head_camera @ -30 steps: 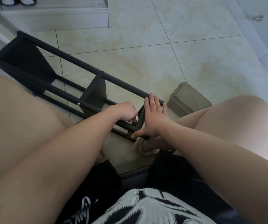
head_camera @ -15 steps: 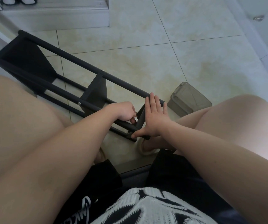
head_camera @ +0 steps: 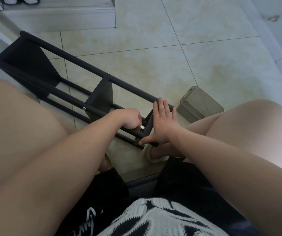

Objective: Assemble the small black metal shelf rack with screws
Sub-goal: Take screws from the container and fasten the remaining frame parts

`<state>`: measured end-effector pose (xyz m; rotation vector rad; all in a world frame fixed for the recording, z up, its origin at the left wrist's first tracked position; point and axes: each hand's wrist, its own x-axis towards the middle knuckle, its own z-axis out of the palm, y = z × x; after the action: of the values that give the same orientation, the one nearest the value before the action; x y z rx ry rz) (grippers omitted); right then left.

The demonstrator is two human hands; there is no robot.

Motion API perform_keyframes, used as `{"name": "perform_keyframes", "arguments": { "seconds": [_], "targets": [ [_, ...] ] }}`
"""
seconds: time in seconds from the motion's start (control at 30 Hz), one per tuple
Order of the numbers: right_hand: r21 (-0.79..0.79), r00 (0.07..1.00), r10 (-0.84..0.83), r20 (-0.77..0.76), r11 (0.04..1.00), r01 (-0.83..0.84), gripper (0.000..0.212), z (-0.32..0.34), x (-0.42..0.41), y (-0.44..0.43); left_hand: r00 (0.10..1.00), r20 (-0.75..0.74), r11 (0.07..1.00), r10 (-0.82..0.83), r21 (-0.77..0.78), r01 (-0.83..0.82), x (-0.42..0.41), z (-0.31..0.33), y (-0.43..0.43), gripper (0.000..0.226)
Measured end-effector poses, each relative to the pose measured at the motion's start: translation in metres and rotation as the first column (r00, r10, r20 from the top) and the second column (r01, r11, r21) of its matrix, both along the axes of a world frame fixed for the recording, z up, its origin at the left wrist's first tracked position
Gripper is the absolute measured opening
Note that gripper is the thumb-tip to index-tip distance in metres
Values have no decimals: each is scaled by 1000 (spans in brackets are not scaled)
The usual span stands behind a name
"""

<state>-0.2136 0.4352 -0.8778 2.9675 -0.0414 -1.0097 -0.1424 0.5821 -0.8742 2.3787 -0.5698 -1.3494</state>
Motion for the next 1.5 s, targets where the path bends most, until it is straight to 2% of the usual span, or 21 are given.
{"name": "perform_keyframes", "arguments": {
  "seconds": [0.27, 0.33, 0.43, 0.53, 0.73, 0.8, 0.93, 1.03, 1.13, 1.27, 1.37, 1.5],
  "targets": [
    [-1, 1000, -1, 12, 1000, 1, 166, -1, -1, 1, 992, 33, 989, -125, 84, 122, -3, 4, 0, 27],
    [-1, 1000, -1, 12, 1000, 1, 166, -1, -1, 0, 994, 43, 992, -101, 73, 98, -2, 4, 1, 25],
    [-4, 1000, -1, 2, 1000, 1, 167, -1, 0, -1, 990, 138, 999, -17, 41, 11, 4, 4, 2, 20],
    [-7, 1000, 2, 0, 1000, -2, 167, -2, 0, 0, 980, 196, 999, -28, 22, 24, 9, 5, 1, 20],
    [-5, 1000, 0, 10, 1000, 0, 167, -2, 0, 0, 989, 123, 996, -84, -4, 85, 7, -1, -2, 20],
    [-4, 1000, -3, 7, 1000, 3, 167, -3, 0, 0, 998, 54, 998, -29, -45, 31, 7, -7, -4, 19],
    [-8, 1000, -4, 8, 1000, 4, 166, -3, 0, 1, 980, -3, 972, 197, -132, -195, 5, -19, -6, 28],
    [-4, 1000, -4, 12, 1000, 4, 167, -3, 0, 1, 954, -9, 938, 300, -177, -297, 0, -25, -10, 20],
    [-3, 1000, 0, 21, 1000, 0, 167, -3, 0, 1, 935, 7, 918, 353, -198, -345, -3, -27, -12, 10],
    [-5, 1000, 0, 21, 1000, 0, 166, -2, -1, 1, 896, -4, 871, 443, -233, -432, -3, -29, -12, 25],
    [-4, 1000, 0, 22, 1000, 0, 166, -1, -1, 1, 894, -8, 863, 448, -259, -434, -4, -29, -13, 6],
    [-7, 1000, -1, 17, 1000, 1, 166, 0, -1, 2, 908, -29, 879, 417, -241, -412, -5, -27, -14, 15]
  ]
}}
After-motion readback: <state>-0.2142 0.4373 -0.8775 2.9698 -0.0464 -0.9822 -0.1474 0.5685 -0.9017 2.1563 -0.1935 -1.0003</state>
